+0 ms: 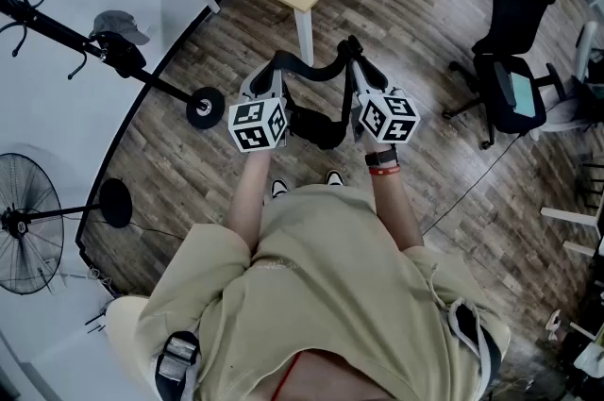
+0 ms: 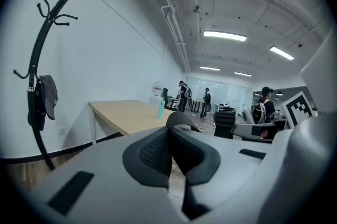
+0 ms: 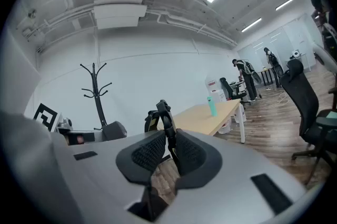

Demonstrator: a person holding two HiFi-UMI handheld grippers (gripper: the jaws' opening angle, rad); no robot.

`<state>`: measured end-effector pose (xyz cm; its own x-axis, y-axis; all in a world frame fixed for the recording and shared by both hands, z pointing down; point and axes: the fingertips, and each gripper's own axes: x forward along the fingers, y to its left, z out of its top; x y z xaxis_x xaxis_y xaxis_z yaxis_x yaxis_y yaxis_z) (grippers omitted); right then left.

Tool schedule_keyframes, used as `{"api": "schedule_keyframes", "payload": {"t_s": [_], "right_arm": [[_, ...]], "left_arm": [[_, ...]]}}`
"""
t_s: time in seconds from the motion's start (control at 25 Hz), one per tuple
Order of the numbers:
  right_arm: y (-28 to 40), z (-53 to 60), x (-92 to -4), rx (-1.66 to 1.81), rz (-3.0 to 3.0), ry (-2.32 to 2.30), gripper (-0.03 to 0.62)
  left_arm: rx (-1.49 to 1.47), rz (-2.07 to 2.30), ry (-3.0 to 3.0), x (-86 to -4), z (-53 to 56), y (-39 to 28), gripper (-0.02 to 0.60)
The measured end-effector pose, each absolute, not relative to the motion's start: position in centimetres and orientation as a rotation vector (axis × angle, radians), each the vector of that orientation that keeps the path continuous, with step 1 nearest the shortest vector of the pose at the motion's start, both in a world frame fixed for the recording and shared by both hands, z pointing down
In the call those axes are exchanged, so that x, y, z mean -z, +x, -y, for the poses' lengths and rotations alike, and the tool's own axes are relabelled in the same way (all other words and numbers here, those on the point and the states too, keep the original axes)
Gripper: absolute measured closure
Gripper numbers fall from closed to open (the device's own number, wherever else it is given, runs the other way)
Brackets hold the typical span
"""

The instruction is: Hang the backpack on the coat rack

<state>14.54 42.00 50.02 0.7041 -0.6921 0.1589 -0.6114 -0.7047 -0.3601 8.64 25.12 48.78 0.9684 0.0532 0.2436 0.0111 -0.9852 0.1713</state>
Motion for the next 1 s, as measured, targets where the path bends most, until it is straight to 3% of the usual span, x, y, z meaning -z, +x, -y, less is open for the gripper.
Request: {"api": "schedule_keyframes", "payload": {"t_s": [0.44,1.0], "right_arm": [[16.1,-44.2,-50.3,0.408,-1.202,-2.586,0.52],[15.8,-35.0,-52.2,0.506,-1.417,-2.527,0.52]], "left_arm": [[-0.35,0.103,2.941,-48.9,-28.1,10.2,0.557],[-0.385,0.237,2.881,-50.8,-22.0,9.4,0.557]]}}
